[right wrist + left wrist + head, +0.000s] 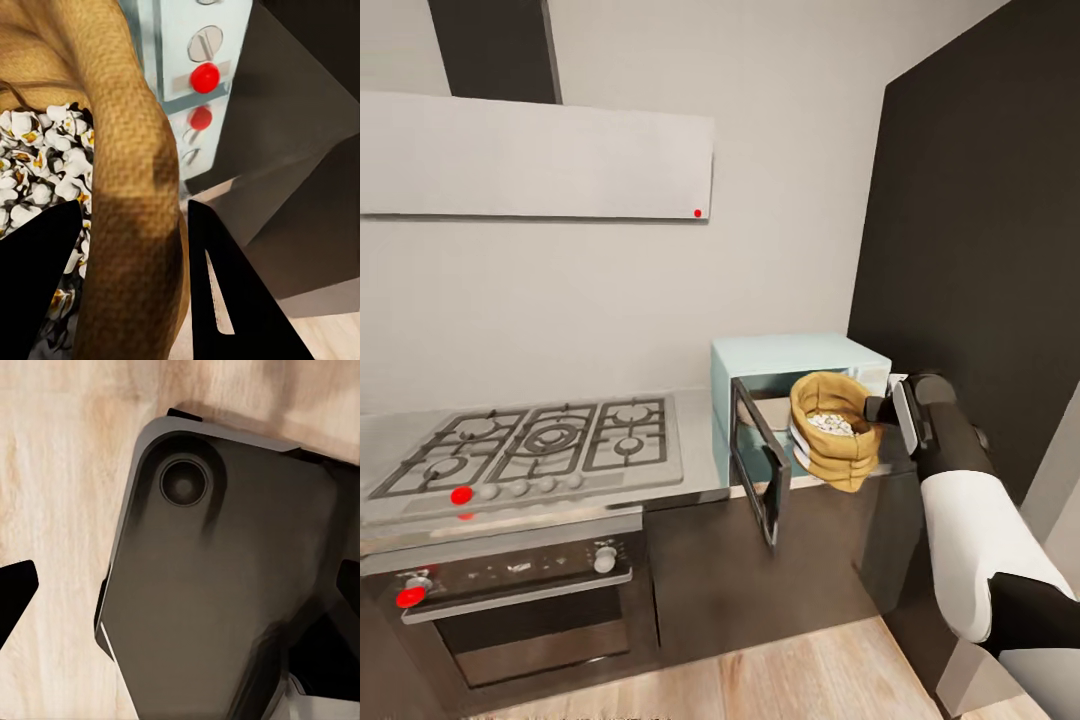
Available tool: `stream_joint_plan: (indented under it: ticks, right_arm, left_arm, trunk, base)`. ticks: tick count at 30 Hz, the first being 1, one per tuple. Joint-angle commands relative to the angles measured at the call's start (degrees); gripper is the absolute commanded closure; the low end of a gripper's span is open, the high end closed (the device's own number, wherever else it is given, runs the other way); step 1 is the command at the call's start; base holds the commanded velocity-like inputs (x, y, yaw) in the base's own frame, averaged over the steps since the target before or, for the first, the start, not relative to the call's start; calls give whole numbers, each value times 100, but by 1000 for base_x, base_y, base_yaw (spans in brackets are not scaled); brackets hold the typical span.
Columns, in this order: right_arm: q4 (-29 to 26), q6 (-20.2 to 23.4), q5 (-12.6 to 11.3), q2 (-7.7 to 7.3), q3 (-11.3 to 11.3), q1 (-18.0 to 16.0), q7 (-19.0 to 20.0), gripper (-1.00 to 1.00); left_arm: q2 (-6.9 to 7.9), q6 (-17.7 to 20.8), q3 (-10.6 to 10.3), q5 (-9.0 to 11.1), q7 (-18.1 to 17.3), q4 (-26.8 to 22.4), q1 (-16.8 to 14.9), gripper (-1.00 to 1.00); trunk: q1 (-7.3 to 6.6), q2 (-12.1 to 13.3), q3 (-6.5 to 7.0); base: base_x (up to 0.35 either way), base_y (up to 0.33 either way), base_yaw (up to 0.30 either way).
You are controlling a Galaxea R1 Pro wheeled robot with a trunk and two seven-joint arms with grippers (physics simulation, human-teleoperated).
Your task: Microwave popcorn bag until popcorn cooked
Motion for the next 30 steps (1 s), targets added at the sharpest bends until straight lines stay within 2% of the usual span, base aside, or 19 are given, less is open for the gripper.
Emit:
stream_joint_plan:
  ticks: [1,19,24,30]
  right_arm:
    - [-5,23,0,0,-1,-3,-9,100]
    - [10,23,-21,-2,-1,-3,-15,100]
    - [271,23,0,-12,-1,-3,-20,100]
    - [299,23,9,-51,-1,-3,-1,100]
  left_arm:
    - [-2,-5,40,-5,6,-8,1,-100]
    - [-2,-5,40,-5,5,-8,1,-100]
    - [-8,-22,46,-7,5,-16,1,-100]
    - [-11,1,40,3,8,-17,1,-100]
  trunk:
    - [1,-4,-6]
    - [1,-4,-6]
    - [1,-4,-6]
    - [1,-4,-6]
  base:
    - [0,0,217]
    - [0,0,27]
    - [0,0,0]
    - [46,-208,0]
